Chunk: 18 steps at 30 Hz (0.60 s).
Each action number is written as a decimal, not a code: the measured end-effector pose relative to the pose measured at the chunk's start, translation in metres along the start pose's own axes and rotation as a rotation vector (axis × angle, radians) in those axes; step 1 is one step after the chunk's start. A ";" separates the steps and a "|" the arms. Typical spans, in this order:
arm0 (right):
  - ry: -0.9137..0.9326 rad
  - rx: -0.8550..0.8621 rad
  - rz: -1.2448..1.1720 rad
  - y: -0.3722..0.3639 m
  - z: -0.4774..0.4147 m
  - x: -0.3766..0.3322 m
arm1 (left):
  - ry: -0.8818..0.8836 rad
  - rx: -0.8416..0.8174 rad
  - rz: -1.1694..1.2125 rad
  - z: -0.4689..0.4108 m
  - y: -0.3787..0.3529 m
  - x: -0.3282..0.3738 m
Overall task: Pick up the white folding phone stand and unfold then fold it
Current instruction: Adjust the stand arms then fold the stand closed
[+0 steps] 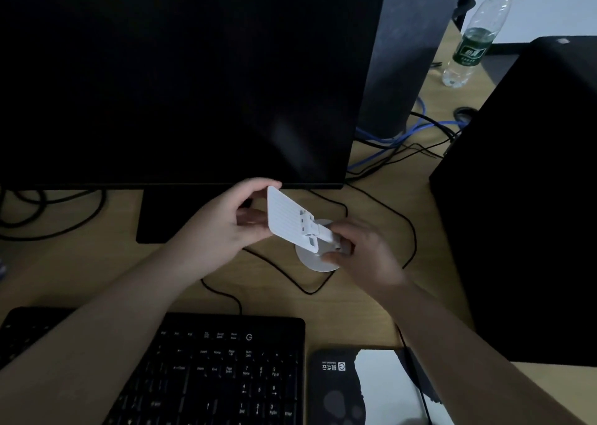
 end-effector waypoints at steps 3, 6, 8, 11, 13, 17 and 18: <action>0.033 -0.048 0.055 -0.003 -0.003 -0.003 | -0.056 -0.024 0.088 0.001 -0.001 0.003; 0.070 -0.046 0.024 -0.004 -0.011 -0.014 | -0.104 -0.063 0.033 0.004 -0.002 0.006; 0.095 -0.019 0.031 -0.003 -0.018 -0.021 | -0.118 -0.091 -0.027 0.009 -0.003 0.006; 0.117 0.005 0.072 -0.004 -0.027 -0.027 | -0.127 -0.062 -0.115 0.016 0.003 0.007; 0.149 0.036 0.078 -0.004 -0.030 -0.034 | -0.148 -0.022 -0.151 0.020 0.010 0.010; 0.102 0.049 0.022 -0.007 -0.029 -0.023 | -0.194 0.002 -0.288 0.028 0.017 0.018; 0.100 0.072 0.049 -0.005 -0.028 -0.018 | -0.206 0.001 -0.304 0.030 0.017 0.020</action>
Point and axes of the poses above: each hand's wrist, its own z-axis away from the middle knuckle, its own y-axis out of the back of the hand, x = y × z, the point moved 10 cm from there along -z, towards the middle knuckle, and after that the axes turned 7 degrees about z, right-handed, at the moved point
